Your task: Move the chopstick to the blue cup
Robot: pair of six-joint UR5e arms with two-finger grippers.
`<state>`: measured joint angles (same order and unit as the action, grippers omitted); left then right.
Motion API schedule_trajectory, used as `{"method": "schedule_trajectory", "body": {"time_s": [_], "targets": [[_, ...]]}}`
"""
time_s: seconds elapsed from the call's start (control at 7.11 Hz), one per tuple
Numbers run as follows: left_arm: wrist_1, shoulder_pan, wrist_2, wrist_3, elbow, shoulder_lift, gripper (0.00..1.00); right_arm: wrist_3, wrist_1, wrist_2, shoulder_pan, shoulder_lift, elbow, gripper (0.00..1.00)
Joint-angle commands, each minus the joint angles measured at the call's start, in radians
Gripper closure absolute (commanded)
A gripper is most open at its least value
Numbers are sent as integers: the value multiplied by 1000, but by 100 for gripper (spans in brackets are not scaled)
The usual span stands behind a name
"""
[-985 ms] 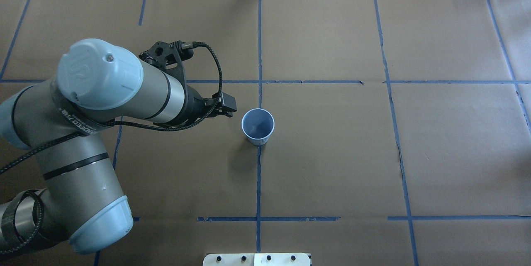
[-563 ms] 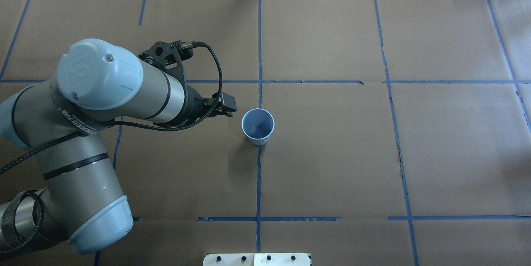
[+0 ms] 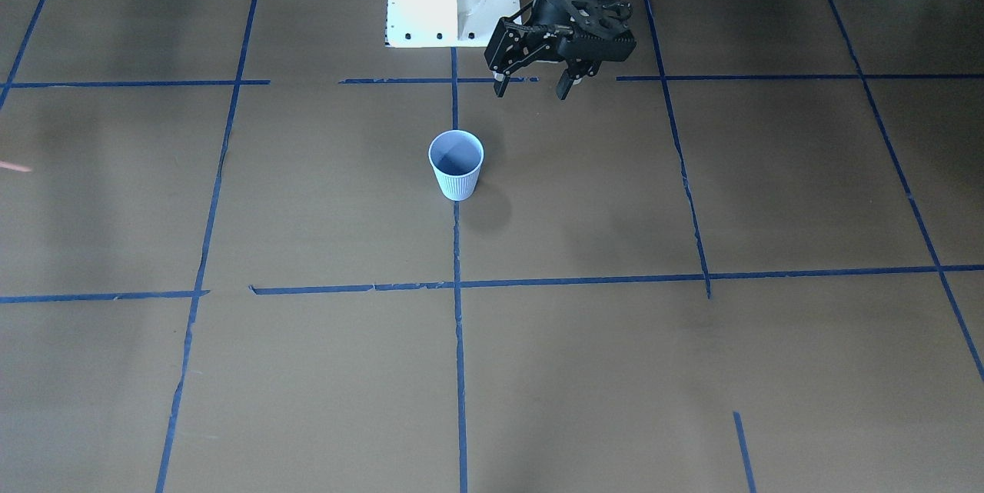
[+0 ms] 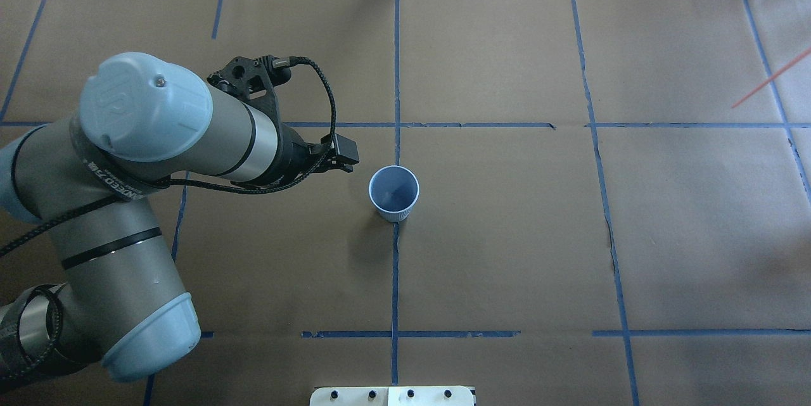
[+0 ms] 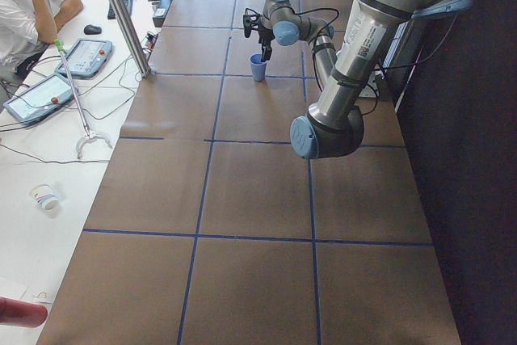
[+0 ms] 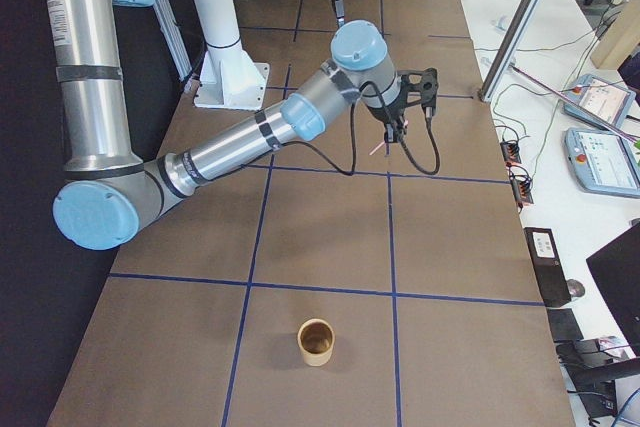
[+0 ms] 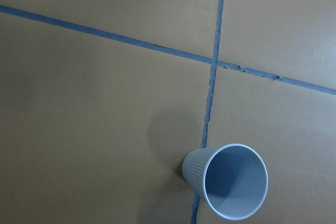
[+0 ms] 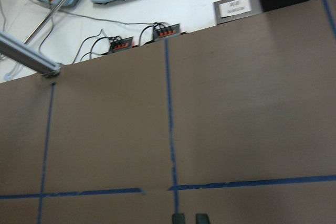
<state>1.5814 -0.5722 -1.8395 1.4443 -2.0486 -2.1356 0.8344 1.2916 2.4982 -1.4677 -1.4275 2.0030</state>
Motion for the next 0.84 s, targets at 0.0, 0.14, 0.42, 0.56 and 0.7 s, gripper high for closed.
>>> {"method": "schedule_trajectory", "body": {"time_s": [0.0,0.14,0.42,0.56,0.7], "targets": [[3,-72,0,-21,-11,-1,0,315,-1,-39,233,225,14,98],[2,-115,-3,-86,-15,0,0,425,-1,-112,335,301,17,98],[2,-135,0,-99,-28,9,0,590,0,-479,641,410,19,97],[2,-136,0,-99,-41,35,0,613,2,-656,765,432,14,98],[2,-135,0,-96,-39,36,0,614,2,-714,815,430,13,98]]}}
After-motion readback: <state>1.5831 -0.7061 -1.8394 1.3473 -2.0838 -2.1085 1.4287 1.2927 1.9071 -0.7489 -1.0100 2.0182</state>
